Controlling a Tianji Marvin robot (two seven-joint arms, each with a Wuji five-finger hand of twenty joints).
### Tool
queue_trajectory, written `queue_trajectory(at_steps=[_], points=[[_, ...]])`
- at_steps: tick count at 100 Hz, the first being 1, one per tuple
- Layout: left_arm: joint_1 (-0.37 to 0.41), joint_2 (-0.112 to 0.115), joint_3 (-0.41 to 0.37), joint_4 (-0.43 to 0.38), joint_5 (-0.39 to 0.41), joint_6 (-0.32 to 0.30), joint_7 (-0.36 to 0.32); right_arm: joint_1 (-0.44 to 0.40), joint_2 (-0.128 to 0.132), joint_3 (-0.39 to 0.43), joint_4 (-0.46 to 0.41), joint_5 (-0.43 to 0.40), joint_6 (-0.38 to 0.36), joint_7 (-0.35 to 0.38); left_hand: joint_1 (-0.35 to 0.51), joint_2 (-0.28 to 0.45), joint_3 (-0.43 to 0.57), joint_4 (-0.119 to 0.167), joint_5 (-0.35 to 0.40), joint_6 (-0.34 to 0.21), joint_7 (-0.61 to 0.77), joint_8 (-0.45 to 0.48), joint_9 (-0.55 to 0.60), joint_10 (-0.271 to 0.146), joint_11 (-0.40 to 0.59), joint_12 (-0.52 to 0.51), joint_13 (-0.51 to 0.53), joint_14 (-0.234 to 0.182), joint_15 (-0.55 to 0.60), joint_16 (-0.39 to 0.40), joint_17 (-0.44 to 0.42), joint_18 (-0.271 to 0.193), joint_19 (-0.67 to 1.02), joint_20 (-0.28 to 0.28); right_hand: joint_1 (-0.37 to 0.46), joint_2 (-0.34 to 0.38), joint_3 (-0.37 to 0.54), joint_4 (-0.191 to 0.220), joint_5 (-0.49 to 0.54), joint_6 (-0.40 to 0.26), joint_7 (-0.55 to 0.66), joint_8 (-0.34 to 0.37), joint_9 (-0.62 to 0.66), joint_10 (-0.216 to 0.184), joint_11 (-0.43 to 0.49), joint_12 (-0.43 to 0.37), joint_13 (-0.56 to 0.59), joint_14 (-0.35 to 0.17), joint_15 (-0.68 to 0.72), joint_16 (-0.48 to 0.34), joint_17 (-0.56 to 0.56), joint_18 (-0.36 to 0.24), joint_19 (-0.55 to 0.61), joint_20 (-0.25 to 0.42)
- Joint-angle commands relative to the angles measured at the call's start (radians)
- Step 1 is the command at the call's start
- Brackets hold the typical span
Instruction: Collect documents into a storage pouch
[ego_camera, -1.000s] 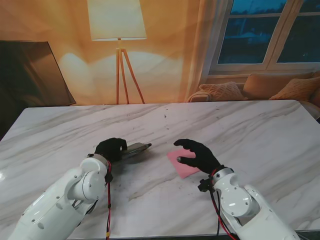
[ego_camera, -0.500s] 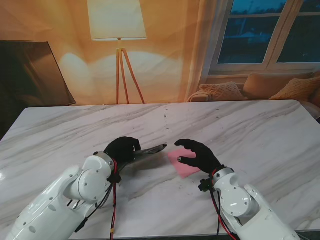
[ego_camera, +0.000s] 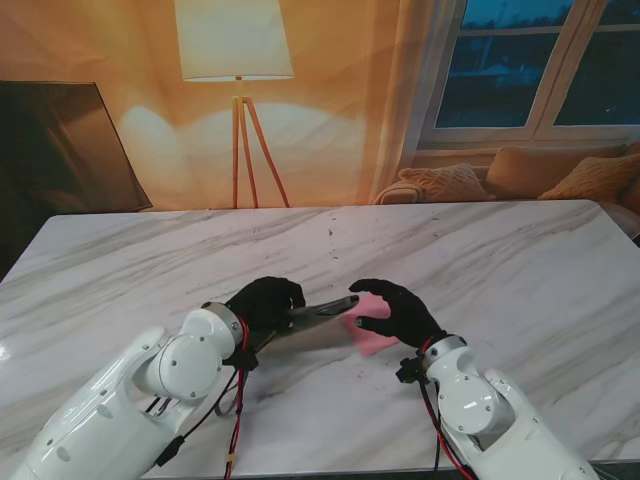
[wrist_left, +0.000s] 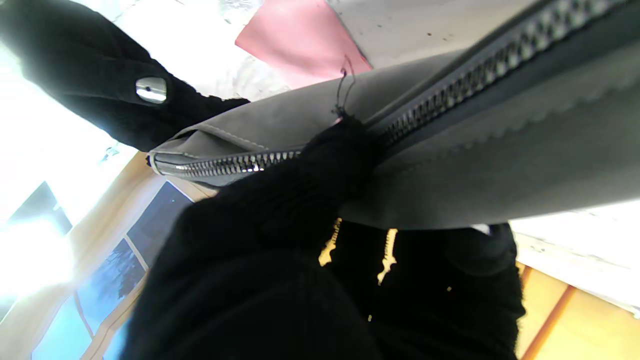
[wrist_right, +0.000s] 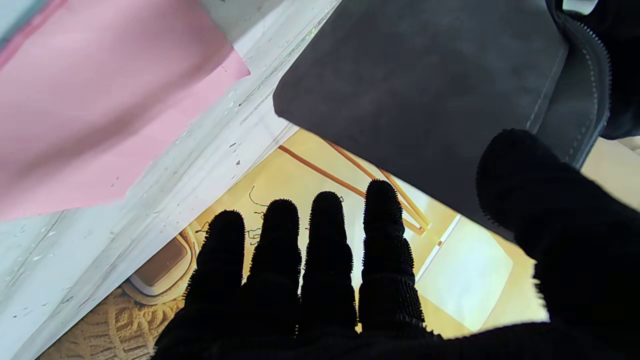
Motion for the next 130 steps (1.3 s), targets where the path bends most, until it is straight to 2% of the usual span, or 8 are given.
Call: queue_trajectory(at_steps=[1, 26, 40, 45, 54, 80, 104, 130], points=[[-0.012, -0.008, 0.009, -0.007, -0.014, -0.006, -0.008, -0.001, -0.001, -0.006, 0.001, 0.0, -0.001, 0.017, 0.058, 0.107, 0.101, 0.017, 0.127, -0.022, 0.283, 0.126, 0.077, 0.026, 0.089, 0.037, 0.064, 0.138, 0.112, 0.041, 0.0, -0.082, 0.038, 0.043, 0.017, -0.034, 0.032, -0.02, 0.008, -0.001, 0.017, 0.005, -0.01, -0.009, 0.014, -0.001, -0.043, -0.036, -0.011, -0.015, -0.019, -0.063, -0.018, -0.013], [-0.051, -0.02, 0.048, 0.014, -0.069, 0.007, 0.004, 0.003, 0.0, -0.024, 0.004, 0.003, -0.013, 0.029, 0.057, 0.116, 0.088, 0.017, 0.112, -0.023, 0.277, 0.126, 0.071, 0.029, 0.086, 0.037, 0.059, 0.137, 0.118, 0.043, 0.005, -0.085, 0.04, 0.043, 0.024, -0.048, 0.073, -0.03, 0.161, -0.02, 0.093, 0.035, 0.194, 0.015, 0.093, 0.076, 0.001, -0.017, 0.024, -0.005, 0.002, -0.042, -0.006, -0.005], [-0.067, -0.031, 0.067, 0.023, -0.095, 0.022, 0.026, 0.003, -0.001, -0.031, 0.006, 0.004, -0.014, 0.023, 0.086, 0.167, 0.001, 0.035, 0.059, -0.025, 0.272, 0.101, 0.042, 0.031, 0.072, 0.044, 0.036, 0.132, 0.133, 0.044, 0.009, -0.097, 0.042, 0.039, 0.05, -0.024, 0.087, -0.037, 0.297, -0.067, 0.158, 0.073, 0.313, 0.013, 0.114, 0.165, 0.082, 0.019, 0.1, 0.059, 0.029, 0.035, 0.141, 0.112], [-0.073, -0.035, 0.073, 0.027, -0.109, 0.028, 0.033, 0.004, -0.002, -0.034, 0.008, 0.002, -0.017, 0.017, 0.091, 0.171, -0.007, 0.038, 0.054, -0.023, 0.272, 0.096, 0.04, 0.035, 0.07, 0.044, 0.033, 0.131, 0.133, 0.044, 0.012, -0.097, 0.042, 0.036, 0.085, -0.028, 0.084, -0.13, 0.325, -0.095, 0.221, 0.019, 0.369, 0.012, 0.137, 0.199, 0.127, 0.02, 0.137, 0.093, 0.044, 0.051, 0.179, 0.149], [-0.082, -0.039, 0.083, 0.033, -0.128, 0.032, 0.037, 0.005, -0.005, -0.039, 0.01, 0.004, -0.027, 0.008, 0.095, 0.178, -0.017, 0.039, 0.05, -0.022, 0.271, 0.089, 0.034, 0.035, 0.067, 0.044, 0.027, 0.133, 0.132, 0.045, 0.011, -0.096, 0.041, 0.035, 0.135, -0.06, 0.109, -0.182, 0.358, -0.142, 0.361, -0.074, 0.458, 0.01, 0.188, 0.243, 0.231, 0.012, 0.237, 0.16, 0.085, 0.076, 0.274, 0.194], [-0.087, -0.046, 0.088, 0.045, -0.127, 0.018, 0.062, 0.006, -0.011, -0.047, 0.015, 0.003, -0.053, -0.023, 0.11, 0.213, -0.102, 0.052, 0.017, -0.025, 0.217, -0.041, -0.012, 0.023, -0.018, 0.019, -0.034, 0.135, 0.043, 0.009, -0.051, -0.113, -0.015, -0.008, 0.391, 0.039, 0.068, -0.155, 0.501, -0.166, 0.471, -0.195, 0.579, 0.035, 0.157, 0.357, 0.489, 0.073, 0.57, 0.314, 0.281, 0.111, 0.719, 0.308], [-0.062, -0.045, 0.054, 0.035, -0.099, 0.006, 0.083, 0.017, -0.024, -0.059, 0.037, -0.013, -0.064, -0.084, -0.055, 0.222, -0.142, 0.077, -0.047, -0.028, 0.053, -0.302, -0.099, 0.028, -0.157, -0.022, -0.142, 0.119, -0.111, -0.067, -0.154, -0.11, -0.116, -0.112, 0.515, 0.064, 0.038, -0.129, 0.66, -0.113, 0.464, -0.109, 0.644, 0.065, 0.198, 0.353, 0.659, 0.007, 0.882, 0.335, 0.451, 0.115, 0.948, 0.286], [-0.016, -0.043, -0.011, 0.003, -0.058, 0.011, 0.114, 0.01, -0.032, -0.055, 0.03, -0.003, -0.051, -0.108, -0.223, 0.222, -0.149, 0.136, -0.101, -0.023, -0.166, -0.336, -0.294, 0.029, -0.125, -0.39, -0.261, 0.08, -0.307, -0.177, -0.294, -0.116, -0.204, -0.249, 0.53, 0.058, 0.069, -0.133, 0.746, -0.1, 0.47, 0.009, 0.645, 0.071, 0.26, 0.371, 0.664, 0.003, 0.938, 0.355, 0.458, 0.115, 0.983, 0.273]])
